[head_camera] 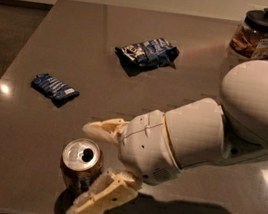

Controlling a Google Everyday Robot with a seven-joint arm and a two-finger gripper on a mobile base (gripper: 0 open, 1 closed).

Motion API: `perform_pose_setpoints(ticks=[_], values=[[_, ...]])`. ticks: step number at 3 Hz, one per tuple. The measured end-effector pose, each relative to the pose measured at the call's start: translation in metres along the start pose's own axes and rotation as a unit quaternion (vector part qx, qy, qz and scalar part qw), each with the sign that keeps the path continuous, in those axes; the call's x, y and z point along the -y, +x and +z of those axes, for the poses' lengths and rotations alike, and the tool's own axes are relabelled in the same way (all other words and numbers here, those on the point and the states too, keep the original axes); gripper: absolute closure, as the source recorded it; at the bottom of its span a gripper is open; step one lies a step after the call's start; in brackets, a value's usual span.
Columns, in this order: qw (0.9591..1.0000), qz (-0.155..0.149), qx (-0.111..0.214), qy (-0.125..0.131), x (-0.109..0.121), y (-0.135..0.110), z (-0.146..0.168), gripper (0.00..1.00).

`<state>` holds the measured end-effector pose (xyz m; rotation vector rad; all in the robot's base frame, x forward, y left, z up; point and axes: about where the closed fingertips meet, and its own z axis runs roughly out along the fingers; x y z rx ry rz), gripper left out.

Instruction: Move orange can near blue chip bag

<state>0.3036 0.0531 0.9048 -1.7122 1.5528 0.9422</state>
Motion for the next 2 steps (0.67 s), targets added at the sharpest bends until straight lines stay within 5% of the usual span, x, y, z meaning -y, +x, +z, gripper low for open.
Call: perform_pose_setpoints(ticks=[2], values=[[0.9999, 0.011, 0.009, 0.004, 0.0104, -0.0068, 0.0012, 0.72]])
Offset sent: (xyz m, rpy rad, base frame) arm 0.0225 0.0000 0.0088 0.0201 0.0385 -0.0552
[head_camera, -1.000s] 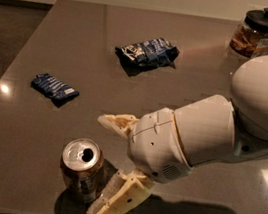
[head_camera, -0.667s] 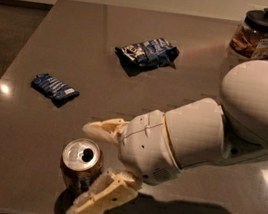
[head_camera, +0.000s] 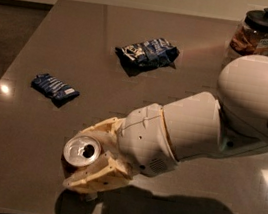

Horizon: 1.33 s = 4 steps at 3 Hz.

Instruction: Move orange can near blue chip bag

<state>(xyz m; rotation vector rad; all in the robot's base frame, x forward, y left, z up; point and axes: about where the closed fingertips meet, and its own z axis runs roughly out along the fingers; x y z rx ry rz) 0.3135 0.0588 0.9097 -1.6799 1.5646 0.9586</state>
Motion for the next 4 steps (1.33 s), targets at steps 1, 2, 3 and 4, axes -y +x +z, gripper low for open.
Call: perform_pose_setpoints(ticks=[1, 2, 3, 4], values=[[0.9989, 0.029, -0.01, 0.036, 0.041, 0.003, -0.027, 0.96], [0.993, 0.07, -0.01, 0.094, 0.097, 0.01, -0.067, 1.0], [0.9811, 0.114, 0.015, 0.155, 0.166, 0.017, -0.108, 1.0], [0.9671, 0.139, 0.046, 0.208, 0.222, 0.029, -0.133, 1.0]])
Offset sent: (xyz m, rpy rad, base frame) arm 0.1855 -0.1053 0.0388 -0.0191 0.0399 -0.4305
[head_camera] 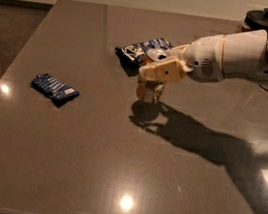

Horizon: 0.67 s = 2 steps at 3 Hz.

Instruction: Move orange can near blue chip bag

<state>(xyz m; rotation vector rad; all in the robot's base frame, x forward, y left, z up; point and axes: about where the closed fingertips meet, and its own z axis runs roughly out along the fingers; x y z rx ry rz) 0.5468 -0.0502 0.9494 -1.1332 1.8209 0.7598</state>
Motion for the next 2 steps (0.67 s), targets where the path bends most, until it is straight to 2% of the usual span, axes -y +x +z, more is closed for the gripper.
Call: perform_pose_setpoints(ticks=[1, 2], values=[[0.9983, 0.005, 0.02, 0.055, 0.045, -0.004, 0.003, 1.0], [0.9946, 0.01, 0.023, 0.101, 0.092, 0.002, 0.013, 0.99]])
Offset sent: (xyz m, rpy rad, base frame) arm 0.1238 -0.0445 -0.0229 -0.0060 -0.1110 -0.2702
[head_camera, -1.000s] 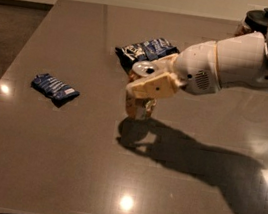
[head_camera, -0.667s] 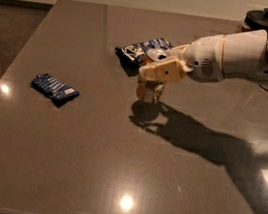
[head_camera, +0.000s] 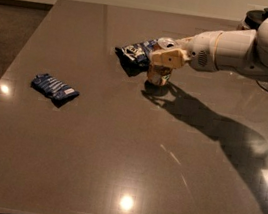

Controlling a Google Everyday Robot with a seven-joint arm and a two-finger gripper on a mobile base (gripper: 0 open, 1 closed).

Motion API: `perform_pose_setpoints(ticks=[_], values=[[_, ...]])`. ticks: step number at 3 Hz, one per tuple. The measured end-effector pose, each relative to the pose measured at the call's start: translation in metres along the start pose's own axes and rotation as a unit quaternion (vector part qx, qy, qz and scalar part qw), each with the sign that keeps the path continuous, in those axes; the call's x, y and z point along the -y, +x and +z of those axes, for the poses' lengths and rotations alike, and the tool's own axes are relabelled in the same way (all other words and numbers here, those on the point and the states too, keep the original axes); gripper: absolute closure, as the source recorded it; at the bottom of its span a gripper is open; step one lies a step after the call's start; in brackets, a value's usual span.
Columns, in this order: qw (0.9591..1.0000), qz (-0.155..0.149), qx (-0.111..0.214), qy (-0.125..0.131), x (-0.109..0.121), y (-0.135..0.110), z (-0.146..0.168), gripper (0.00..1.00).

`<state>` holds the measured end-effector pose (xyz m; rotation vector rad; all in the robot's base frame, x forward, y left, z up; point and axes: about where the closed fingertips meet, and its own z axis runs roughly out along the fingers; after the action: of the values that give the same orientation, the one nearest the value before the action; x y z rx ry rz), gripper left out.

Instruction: Move orange can near blue chip bag

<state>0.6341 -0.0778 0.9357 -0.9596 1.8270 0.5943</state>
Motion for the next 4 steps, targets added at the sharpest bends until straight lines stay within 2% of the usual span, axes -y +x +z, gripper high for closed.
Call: perform_pose_setpoints(ticks=[2, 3, 4], values=[[0.9997, -0.004, -0.006, 0.024, 0.031, 0.012, 0.02, 0.54], [0.9997, -0.005, -0.006, 0.022, 0.03, 0.011, 0.022, 0.31], [0.9998, -0.006, -0.006, 0.02, 0.028, 0.01, 0.025, 0.01]])
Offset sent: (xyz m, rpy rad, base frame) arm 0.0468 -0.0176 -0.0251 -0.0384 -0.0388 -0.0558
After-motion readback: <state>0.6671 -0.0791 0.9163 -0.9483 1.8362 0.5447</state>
